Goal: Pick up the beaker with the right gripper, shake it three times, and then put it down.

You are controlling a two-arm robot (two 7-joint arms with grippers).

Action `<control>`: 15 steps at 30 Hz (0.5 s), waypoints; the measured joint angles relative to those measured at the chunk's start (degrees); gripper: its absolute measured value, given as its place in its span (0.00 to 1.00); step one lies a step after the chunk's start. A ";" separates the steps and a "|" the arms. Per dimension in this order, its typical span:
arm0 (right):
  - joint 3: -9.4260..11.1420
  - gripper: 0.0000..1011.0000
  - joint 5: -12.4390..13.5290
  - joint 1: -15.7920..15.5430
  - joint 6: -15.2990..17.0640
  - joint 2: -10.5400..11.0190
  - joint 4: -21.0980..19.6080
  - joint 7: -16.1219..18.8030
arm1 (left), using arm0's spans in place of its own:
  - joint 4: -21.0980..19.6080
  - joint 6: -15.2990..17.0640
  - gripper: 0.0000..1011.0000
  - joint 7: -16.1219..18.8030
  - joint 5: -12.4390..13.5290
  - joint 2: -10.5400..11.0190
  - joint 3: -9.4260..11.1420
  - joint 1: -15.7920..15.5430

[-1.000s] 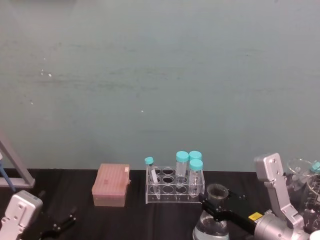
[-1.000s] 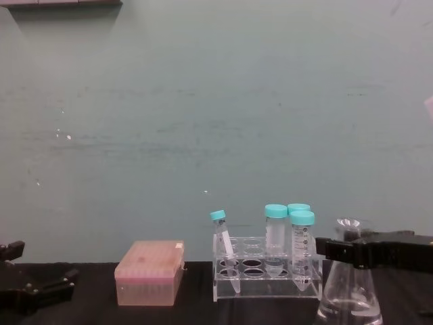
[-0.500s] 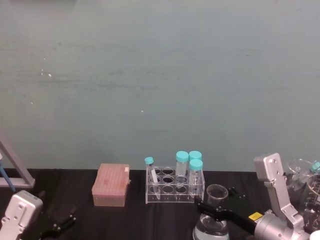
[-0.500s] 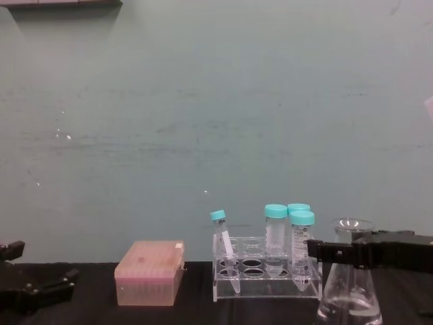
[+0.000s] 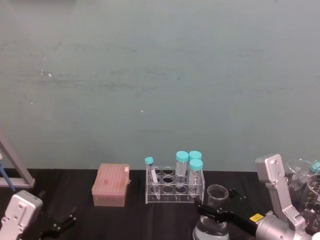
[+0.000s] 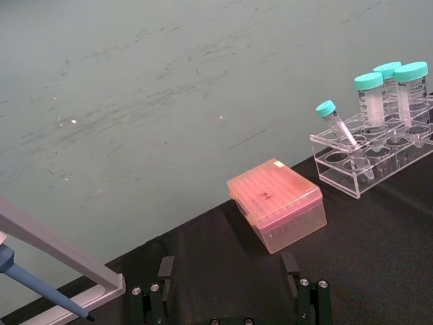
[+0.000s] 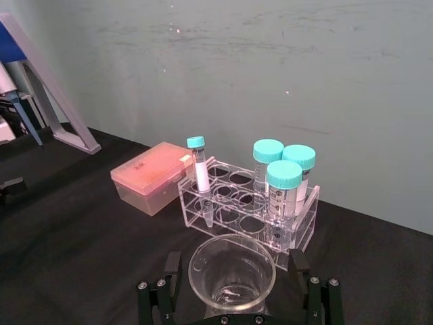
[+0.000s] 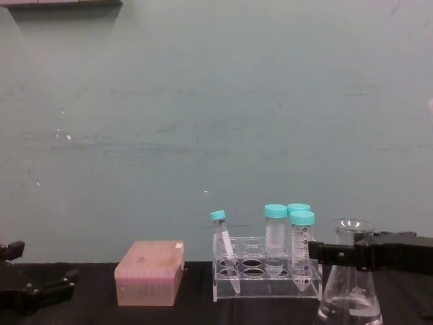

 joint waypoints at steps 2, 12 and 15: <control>0.09 0.99 0.32 -0.45 0.13 0.27 -0.46 0.04 | 0.00 0.00 0.99 0.00 0.00 0.00 0.00 0.00; 0.91 0.99 1.71 -2.91 0.39 1.56 -3.22 -0.01 | 0.00 0.00 0.99 0.00 0.00 0.00 0.00 0.00; 1.28 0.99 2.07 -3.44 -0.43 1.88 -3.81 0.03 | 0.00 0.00 0.99 0.00 0.00 0.00 0.00 0.00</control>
